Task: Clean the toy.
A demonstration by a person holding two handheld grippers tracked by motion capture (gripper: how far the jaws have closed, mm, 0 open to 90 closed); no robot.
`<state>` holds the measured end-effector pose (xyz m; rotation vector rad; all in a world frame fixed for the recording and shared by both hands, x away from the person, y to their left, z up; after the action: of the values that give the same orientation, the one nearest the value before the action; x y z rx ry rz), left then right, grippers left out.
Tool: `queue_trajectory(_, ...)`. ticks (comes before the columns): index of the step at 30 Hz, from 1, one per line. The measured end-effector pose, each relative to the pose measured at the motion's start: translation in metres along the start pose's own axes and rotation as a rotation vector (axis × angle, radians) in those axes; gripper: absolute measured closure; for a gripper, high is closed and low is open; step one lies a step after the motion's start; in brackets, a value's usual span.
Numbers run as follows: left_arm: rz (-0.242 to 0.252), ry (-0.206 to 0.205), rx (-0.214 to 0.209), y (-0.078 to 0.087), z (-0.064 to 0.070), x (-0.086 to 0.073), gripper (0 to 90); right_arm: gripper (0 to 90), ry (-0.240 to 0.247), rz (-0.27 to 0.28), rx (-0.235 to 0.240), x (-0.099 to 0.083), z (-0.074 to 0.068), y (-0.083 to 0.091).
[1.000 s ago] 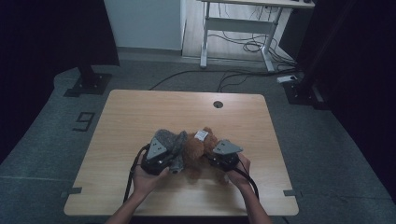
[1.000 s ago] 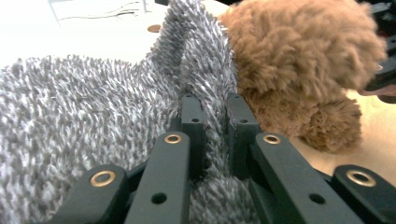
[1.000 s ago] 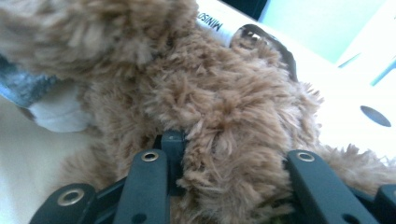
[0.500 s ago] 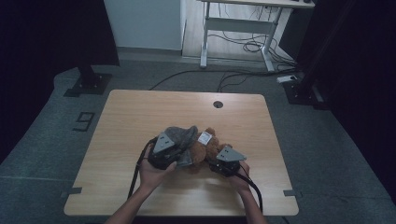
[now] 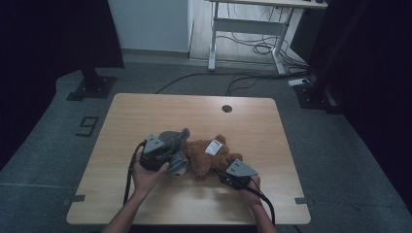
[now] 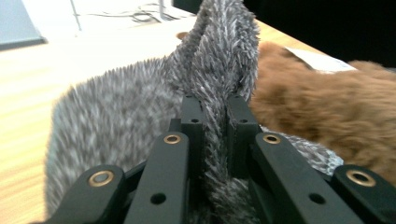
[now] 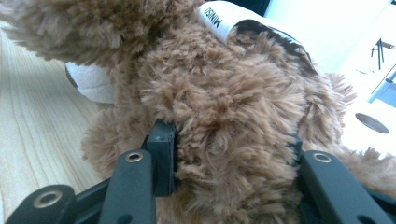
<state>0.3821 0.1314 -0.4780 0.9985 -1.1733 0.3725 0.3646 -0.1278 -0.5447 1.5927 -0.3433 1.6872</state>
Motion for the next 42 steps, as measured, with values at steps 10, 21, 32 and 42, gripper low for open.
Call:
queue_trajectory(10,-0.093,0.092,0.058,0.012,-0.043,-0.038,80.1,55.0,-0.058,0.003,0.033,-0.002,0.007,0.001)
queue_trajectory(21,-0.001,0.024,-0.039,0.022,-0.006,0.013,79.7,54.7,-0.088,0.013,0.071,-0.003,0.013,0.001)
queue_trajectory(32,-0.12,-0.044,-0.092,-0.038,0.031,0.009,79.4,54.3,-0.096,0.023,0.097,-0.004,0.014,0.001)
queue_trajectory(42,-0.075,-0.011,-0.077,-0.013,0.011,0.004,79.5,53.6,-0.093,0.025,0.105,-0.004,0.012,0.001)
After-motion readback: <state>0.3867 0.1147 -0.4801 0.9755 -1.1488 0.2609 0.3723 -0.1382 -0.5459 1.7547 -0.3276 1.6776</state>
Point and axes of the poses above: each handheld gripper's, and its own axes: y roughly backward along the jaws, x roughly out of its top, z roughly to its right, the point moved 5 cm from there along -y, roughly forward along the jaws, and after that the axes turned 2 degrees about -y, right-handed, at the moved point
